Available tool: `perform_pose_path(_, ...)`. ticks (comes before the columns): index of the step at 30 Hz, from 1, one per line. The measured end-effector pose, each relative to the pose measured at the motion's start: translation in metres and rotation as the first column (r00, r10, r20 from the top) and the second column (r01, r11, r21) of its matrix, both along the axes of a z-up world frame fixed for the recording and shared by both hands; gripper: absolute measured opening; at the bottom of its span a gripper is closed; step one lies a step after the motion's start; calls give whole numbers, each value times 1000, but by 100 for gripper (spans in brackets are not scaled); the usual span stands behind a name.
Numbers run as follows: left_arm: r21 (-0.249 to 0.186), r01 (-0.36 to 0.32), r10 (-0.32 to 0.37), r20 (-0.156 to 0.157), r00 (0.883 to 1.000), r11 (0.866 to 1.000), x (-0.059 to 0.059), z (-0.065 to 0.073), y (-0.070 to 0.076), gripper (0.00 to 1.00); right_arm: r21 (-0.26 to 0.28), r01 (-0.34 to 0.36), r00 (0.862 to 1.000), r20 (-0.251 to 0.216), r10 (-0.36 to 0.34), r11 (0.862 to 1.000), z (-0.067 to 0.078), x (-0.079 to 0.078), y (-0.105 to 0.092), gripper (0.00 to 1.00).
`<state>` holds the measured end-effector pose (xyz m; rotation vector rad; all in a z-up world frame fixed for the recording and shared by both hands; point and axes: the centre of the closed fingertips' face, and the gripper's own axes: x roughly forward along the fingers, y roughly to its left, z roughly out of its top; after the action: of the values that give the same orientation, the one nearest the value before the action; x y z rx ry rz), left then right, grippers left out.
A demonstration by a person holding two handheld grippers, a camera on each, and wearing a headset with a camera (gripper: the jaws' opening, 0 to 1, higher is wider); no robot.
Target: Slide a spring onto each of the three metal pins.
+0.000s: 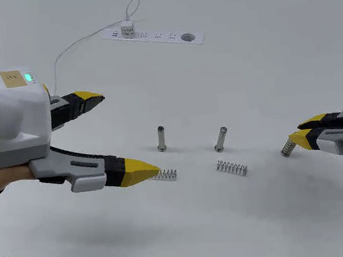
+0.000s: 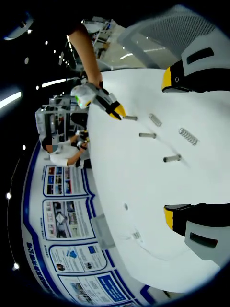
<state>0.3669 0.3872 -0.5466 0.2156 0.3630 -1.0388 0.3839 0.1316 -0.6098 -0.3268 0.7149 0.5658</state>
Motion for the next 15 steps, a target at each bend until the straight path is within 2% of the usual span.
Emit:
perform_pose_path(5, -11, 2, -2, 14, 1000, 1000, 3, 4, -2, 99, 15, -19, 999, 49, 18, 1000, 22, 0, 10, 17)
perform_pose_path(8, -17, -1, 2, 23, 1000, 1000, 5, 8, -5, 98, 20, -63, 995, 75, 61, 998, 29, 0, 25, 18)
perform_pose_path(13, -20, 5, -4, 34, 999, 1000, 7, 13, -8, 98, 24, -155, 986, 59, 153, 988, 23, -7, 55, 19)
perform_pose_path(15, -10, 5, -4, 33, 999, 1000, 7, 11, -7, 98, 22, -210, 977, 32, 210, 977, 13, -15, 70, 19)
